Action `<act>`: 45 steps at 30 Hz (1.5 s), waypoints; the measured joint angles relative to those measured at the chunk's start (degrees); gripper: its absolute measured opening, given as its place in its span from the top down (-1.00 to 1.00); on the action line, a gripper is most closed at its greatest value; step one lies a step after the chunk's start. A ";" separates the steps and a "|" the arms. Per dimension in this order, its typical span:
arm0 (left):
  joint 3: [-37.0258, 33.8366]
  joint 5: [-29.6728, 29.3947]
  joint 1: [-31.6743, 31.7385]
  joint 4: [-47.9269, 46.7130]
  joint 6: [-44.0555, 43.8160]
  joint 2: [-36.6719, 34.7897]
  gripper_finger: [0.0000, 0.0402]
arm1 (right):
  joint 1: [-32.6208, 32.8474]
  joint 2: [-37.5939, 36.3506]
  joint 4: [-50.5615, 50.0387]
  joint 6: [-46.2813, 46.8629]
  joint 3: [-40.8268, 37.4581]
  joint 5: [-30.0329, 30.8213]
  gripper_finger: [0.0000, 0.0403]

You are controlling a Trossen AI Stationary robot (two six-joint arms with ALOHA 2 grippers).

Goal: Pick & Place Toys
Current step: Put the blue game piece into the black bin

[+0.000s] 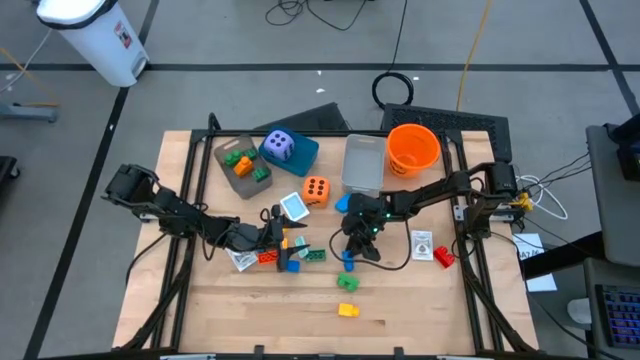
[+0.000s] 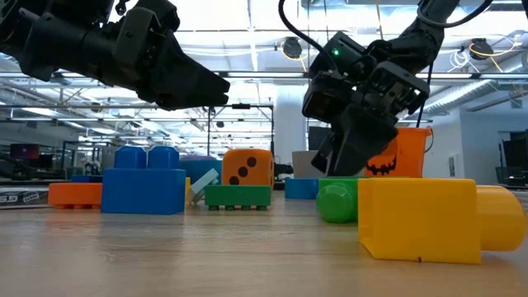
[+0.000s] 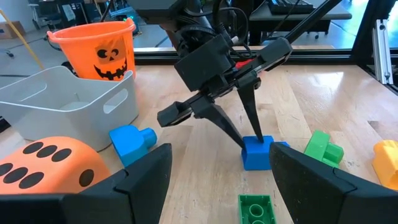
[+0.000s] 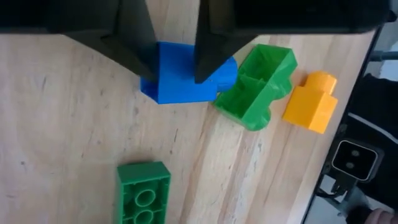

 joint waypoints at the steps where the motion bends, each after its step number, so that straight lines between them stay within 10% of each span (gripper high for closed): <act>1: 0.00 0.00 0.00 0.00 -0.02 0.00 -0.38 | 0.00 -0.01 0.02 -0.23 0.00 -0.12 0.66; 7: 0.00 0.00 0.00 0.00 -0.02 0.00 -0.38 | 0.00 -0.07 0.10 -1.09 0.00 -3.09 0.96; 28: 0.00 0.00 0.00 0.91 3.46 0.00 -0.38 | -1.40 -4.28 3.11 -4.57 -0.07 -2.44 1.00; 45: 13.92 -1.70 0.56 -10.97 40.46 -0.05 -0.38 | -1.84 -17.46 10.70 7.13 -0.07 9.45 1.00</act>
